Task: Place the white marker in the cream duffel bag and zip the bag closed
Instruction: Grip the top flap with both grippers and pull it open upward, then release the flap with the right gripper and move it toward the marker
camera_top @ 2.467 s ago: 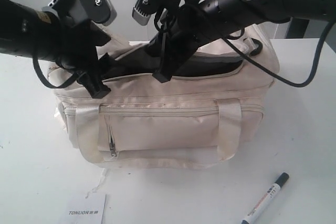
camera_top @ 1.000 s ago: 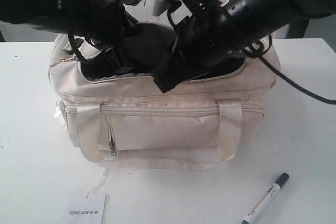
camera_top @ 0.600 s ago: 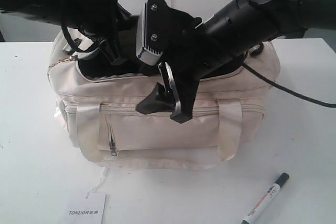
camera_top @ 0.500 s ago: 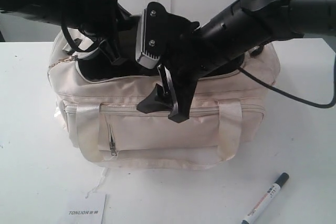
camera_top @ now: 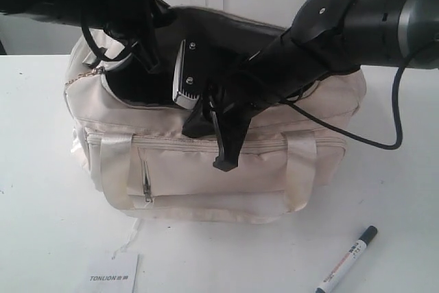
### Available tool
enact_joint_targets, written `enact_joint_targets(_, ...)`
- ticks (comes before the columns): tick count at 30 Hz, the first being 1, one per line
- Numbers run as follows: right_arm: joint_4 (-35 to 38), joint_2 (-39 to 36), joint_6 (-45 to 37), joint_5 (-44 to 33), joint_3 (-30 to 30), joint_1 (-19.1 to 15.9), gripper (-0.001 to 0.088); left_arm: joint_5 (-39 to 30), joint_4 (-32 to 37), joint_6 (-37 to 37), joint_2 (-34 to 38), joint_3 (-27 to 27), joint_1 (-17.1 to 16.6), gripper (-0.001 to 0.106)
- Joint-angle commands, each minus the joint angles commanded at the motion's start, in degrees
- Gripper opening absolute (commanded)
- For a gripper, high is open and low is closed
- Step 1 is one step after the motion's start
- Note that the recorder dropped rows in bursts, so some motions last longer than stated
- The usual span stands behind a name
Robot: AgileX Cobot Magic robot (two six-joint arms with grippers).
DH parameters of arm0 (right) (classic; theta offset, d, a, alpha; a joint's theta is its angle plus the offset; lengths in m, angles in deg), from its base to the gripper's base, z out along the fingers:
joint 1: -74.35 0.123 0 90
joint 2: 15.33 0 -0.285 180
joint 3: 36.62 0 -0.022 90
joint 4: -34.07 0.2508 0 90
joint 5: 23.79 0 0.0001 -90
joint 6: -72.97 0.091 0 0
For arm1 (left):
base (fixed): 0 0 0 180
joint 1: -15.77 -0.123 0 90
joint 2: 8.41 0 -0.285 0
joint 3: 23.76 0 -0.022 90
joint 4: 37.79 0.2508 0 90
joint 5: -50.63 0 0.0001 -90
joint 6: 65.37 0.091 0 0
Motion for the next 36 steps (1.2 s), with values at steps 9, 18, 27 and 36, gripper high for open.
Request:
enact_joint_targets(9, -0.14, -0.33, 0.23, -1.51, 0.0, 0.0, 0.0, 8.12, 0.0, 0.0, 1.31, -4.15, -3.78, 0.0)
enact_joint_targets(18, -0.62, -0.33, 0.23, -1.55, 2.46, 0.0, 0.0, 22.16, 0.0, -0.24, 2.98, -5.42, -5.05, 0.0)
enact_joint_targets(27, -0.62, -0.33, 0.23, -0.37, 3.45, 0.0, 0.0, 26.82, 0.0, 2.4, 6.8, -8.6, -5.05, 0.0)
enact_joint_targets(36, -0.62, -0.33, 0.23, 0.32, 3.45, 0.0, 0.0, 27.87, 0.0, 2.96, 7.43, -8.6, -6.41, 0.0)
